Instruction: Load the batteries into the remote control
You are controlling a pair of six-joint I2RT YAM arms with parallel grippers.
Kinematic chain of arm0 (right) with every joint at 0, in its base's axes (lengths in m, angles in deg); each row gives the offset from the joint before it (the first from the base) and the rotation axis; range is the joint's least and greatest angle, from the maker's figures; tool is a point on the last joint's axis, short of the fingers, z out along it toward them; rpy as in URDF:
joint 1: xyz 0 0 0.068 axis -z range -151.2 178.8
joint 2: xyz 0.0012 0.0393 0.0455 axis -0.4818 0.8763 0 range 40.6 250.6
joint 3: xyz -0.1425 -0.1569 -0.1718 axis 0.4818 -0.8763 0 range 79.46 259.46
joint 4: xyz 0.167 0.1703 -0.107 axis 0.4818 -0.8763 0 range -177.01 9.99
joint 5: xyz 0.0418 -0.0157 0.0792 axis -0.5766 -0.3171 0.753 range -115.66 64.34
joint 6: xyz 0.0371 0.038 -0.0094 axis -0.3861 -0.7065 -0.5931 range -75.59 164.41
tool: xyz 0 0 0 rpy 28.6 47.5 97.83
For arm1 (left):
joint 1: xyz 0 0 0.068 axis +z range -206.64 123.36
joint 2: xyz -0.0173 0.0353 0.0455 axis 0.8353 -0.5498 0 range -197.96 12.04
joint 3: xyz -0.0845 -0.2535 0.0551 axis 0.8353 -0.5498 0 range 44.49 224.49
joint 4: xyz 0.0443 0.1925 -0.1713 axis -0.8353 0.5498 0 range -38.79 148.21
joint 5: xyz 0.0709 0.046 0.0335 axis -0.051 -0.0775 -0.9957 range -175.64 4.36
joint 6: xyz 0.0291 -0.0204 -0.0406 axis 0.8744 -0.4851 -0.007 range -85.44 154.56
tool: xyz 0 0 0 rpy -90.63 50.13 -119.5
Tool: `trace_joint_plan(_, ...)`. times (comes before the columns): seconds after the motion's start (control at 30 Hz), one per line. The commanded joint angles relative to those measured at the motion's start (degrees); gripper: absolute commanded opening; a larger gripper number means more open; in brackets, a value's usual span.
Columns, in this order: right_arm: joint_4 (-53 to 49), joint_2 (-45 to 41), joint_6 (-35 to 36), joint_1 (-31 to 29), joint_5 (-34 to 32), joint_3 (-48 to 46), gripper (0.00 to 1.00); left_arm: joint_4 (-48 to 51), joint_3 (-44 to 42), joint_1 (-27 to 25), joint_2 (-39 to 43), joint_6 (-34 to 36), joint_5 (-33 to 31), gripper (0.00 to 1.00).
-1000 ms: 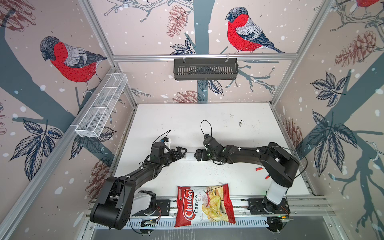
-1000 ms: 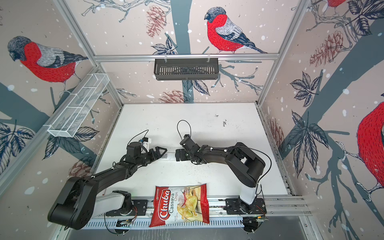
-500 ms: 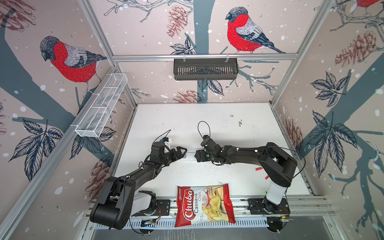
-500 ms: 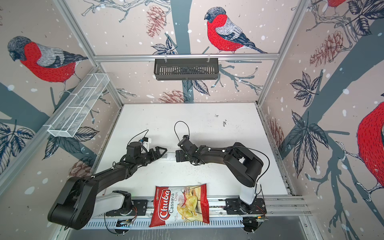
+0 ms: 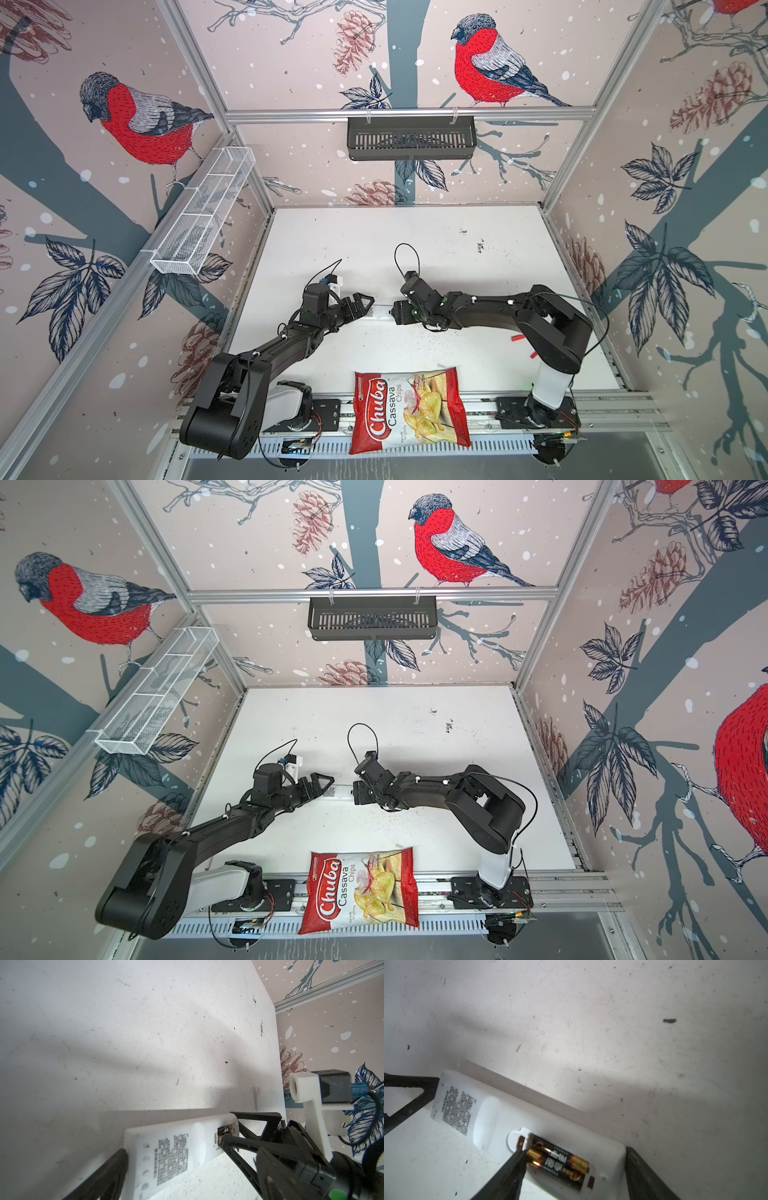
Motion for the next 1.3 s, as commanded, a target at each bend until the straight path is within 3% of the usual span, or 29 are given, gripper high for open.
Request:
trace_joint_plan(0.0,-5.12,0.96,-0.16,-0.12,2.45,-1.01,0.65,-0.99,0.44,0.12,0.11,0.93,1.44,0.96)
trace_joint_plan(0.17,-4.57,1.12,-0.17,-0.16,2.79,-1.52,0.61,-0.95,0.59,0.05,-0.02,1.03,1.41,0.96)
trace_joint_plan(0.3,-3.73,0.77,1.05,-0.09,2.86,-1.01,0.65,-0.98,0.61,0.05,-0.21,1.03,1.38,0.95)
trace_joint_plan(0.37,-3.76,-0.01,1.8,0.16,2.47,-0.68,0.67,-0.85,0.76,0.05,-0.11,1.03,1.33,0.96)
trace_joint_plan(0.53,-1.76,-3.57,4.18,1.26,3.26,-1.03,0.85,0.1,1.36,0.32,0.22,1.36,1.02,0.95)
trace_joint_plan(0.87,0.07,-6.04,7.6,5.11,6.34,-4.03,0.91,2.64,2.85,2.04,1.17,1.63,0.04,0.96)
trace_joint_plan(0.97,1.17,-4.71,10.65,7.03,10.07,-3.49,0.85,5.57,3.77,2.17,1.9,2.05,-0.23,0.96)
trace_joint_plan(1.1,0.71,-2.3,14.46,9.6,12.68,-0.93,0.65,8.93,1.51,2.18,6.41,2.1,-0.43,0.96)
trace_joint_plan(1.27,-1.62,0.95,19.34,11.05,14.35,2.35,0.5,10.27,-2.11,1.78,10.72,-0.21,1.03,0.96)
